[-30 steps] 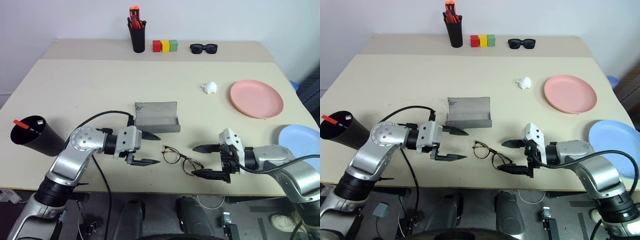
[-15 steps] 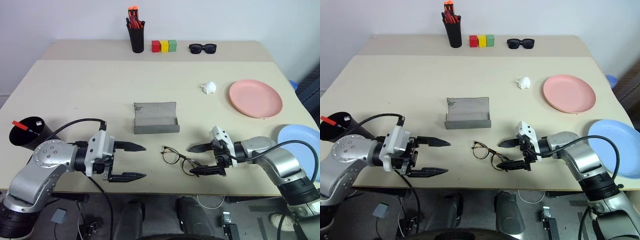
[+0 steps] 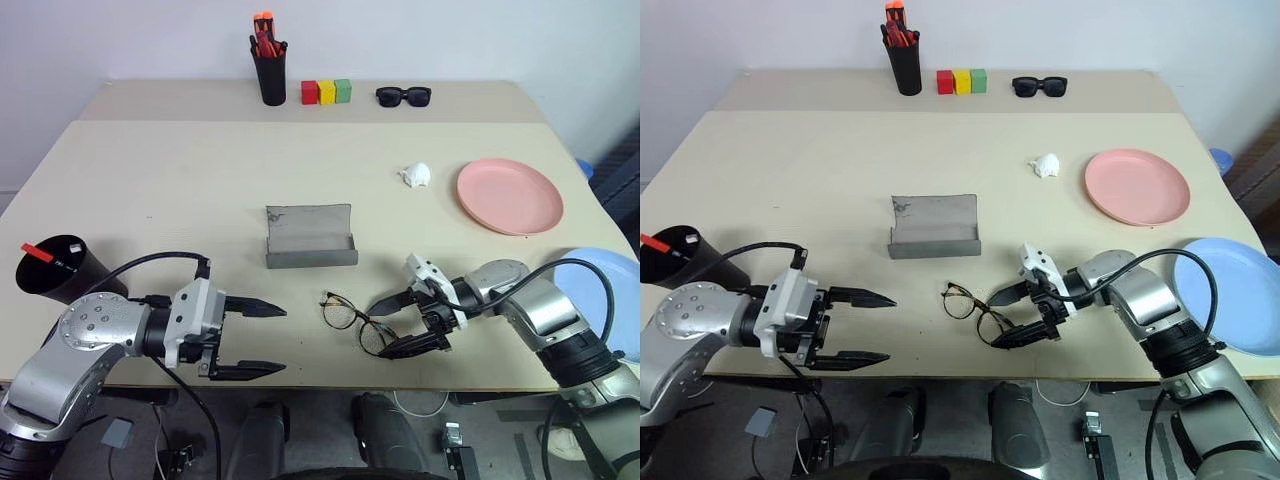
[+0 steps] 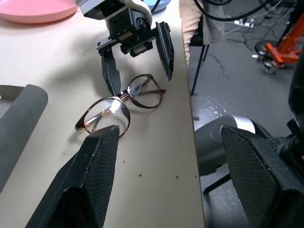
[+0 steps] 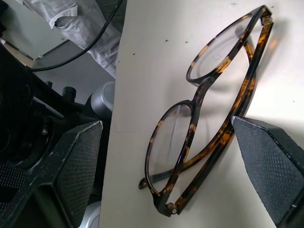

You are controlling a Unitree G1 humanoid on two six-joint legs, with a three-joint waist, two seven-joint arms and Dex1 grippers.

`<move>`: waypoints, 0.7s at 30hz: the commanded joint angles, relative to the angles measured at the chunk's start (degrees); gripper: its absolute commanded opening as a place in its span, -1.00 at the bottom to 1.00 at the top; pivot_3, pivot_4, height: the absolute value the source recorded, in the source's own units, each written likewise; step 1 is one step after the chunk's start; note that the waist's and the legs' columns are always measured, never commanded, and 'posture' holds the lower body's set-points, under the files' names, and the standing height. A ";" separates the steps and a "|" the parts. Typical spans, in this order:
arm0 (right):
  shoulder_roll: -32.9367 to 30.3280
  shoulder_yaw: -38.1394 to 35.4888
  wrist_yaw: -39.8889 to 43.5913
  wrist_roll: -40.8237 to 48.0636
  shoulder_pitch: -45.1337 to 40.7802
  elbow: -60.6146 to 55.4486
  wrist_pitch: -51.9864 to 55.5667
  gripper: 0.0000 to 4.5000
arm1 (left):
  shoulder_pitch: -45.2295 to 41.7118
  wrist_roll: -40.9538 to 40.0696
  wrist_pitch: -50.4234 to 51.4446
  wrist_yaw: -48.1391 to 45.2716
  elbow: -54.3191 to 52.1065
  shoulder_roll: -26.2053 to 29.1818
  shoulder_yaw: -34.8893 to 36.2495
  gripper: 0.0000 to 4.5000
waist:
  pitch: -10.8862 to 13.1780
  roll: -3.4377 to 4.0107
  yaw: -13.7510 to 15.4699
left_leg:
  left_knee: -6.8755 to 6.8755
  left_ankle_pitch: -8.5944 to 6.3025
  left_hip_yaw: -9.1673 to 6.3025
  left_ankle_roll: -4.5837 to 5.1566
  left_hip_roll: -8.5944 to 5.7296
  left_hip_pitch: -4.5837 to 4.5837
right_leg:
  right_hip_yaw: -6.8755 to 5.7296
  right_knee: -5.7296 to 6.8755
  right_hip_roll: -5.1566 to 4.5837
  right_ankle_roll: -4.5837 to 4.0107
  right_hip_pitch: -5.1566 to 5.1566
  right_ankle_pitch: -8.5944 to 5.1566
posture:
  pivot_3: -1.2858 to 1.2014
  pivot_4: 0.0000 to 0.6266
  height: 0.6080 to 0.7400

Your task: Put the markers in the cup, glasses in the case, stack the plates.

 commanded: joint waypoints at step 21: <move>-3.01 5.83 8.64 -0.20 -6.55 -1.86 4.41 1.00 | -1.39 1.42 -1.73 0.97 0.52 -0.38 -1.83 0.54 | 0.02 0.02 -0.12 | -0.05 0.00 0.01 0.00 0.00 -0.01 | 0.00 -0.05 -0.01 -0.04 -0.03 -0.02 | 0.03 -0.52 1.00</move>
